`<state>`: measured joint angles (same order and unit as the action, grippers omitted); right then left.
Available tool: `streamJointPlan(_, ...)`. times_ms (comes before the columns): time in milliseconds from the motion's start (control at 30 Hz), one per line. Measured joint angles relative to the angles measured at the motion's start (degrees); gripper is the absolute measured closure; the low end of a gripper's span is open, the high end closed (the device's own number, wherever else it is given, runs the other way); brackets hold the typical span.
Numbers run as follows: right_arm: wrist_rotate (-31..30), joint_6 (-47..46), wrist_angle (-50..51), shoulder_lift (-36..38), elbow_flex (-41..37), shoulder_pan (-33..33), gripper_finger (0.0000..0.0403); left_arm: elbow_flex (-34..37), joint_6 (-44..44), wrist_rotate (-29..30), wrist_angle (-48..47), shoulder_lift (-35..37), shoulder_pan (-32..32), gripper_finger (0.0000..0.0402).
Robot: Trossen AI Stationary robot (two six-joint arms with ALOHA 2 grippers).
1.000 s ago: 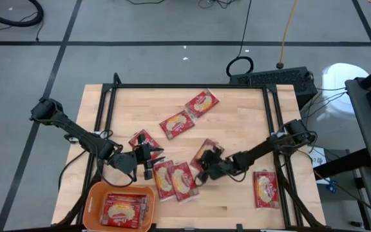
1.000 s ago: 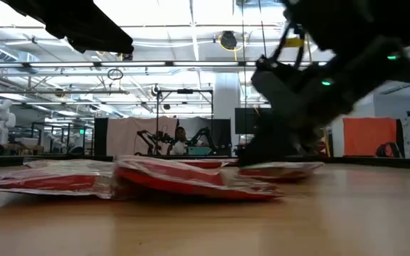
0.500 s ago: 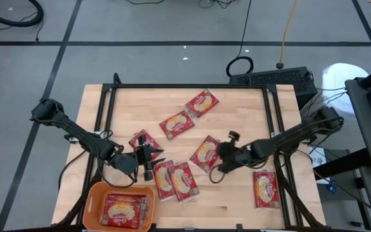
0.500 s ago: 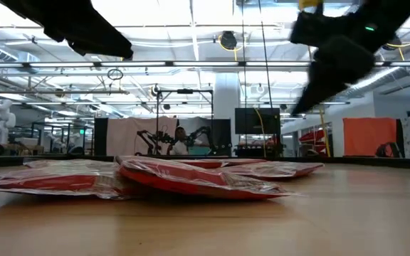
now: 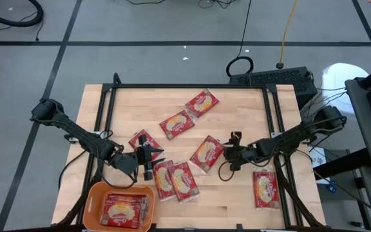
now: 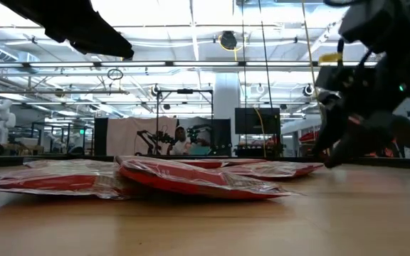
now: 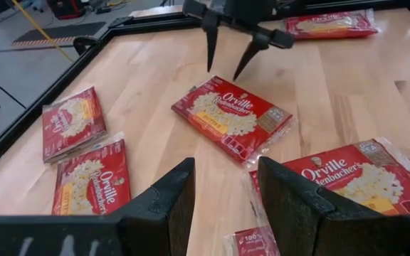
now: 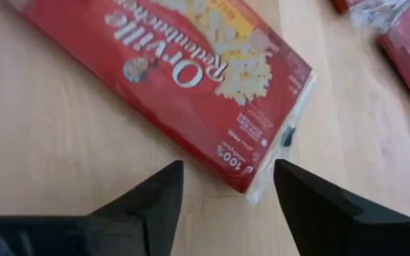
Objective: Sort popcorn bags into baskets
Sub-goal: Put the popcorn bag into the orange bin
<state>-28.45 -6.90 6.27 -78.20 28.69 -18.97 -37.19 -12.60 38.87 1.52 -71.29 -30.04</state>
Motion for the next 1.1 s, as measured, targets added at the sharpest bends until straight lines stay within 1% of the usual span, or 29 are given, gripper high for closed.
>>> streamJointPlan(100,-0.17,3.92,-3.53,-0.25,-2.72,0.5,0.0182,0.0,0.01,0.0,0.02,0.02,0.11,0.0243)
streamJointPlan(200,0.43,7.85,-9.27,-0.16,-5.24,1.4,0.0187,0.0,0.28,0.01,0.04,0.02,0.6,0.0243)
streamJointPlan(367,1.65,9.47,-17.33,-0.16,-8.55,2.84,0.0203,0.0,0.0,0.0,0.09,0.02,1.8,0.0243)
streamJointPlan(500,1.87,10.37,-20.1,-0.17,-10.03,3.59,0.0221,0.0,-0.57,0.0,0.13,0.02,2.73,0.0243)
streamJointPlan(600,4.13,10.29,-22.86,-0.19,-11.24,4.02,0.0249,0.0,-0.62,0.0,0.13,0.02,3.13,0.0243)
streamJointPlan(767,4.92,6.67,-26.16,-0.28,-12.59,4.1,0.032,0.0,-1.09,0.01,0.13,0.02,3.13,0.0243)
streamJointPlan(933,6.29,-0.09,-30.52,-0.3,-12.62,3.99,0.0391,0.0,-1.44,0.02,0.24,0.02,3.13,0.0243)
streamJointPlan(1000,6.21,-3.05,-33.85,-0.3,-12.62,3.69,0.0398,0.0,-1.42,0.02,1.0,0.02,3.13,0.0243)
streamJointPlan(1100,6.13,-8.21,-38.37,-0.3,-12.6,3.47,0.0396,0.0,-0.82,0.03,3.52,0.02,3.27,0.0243)
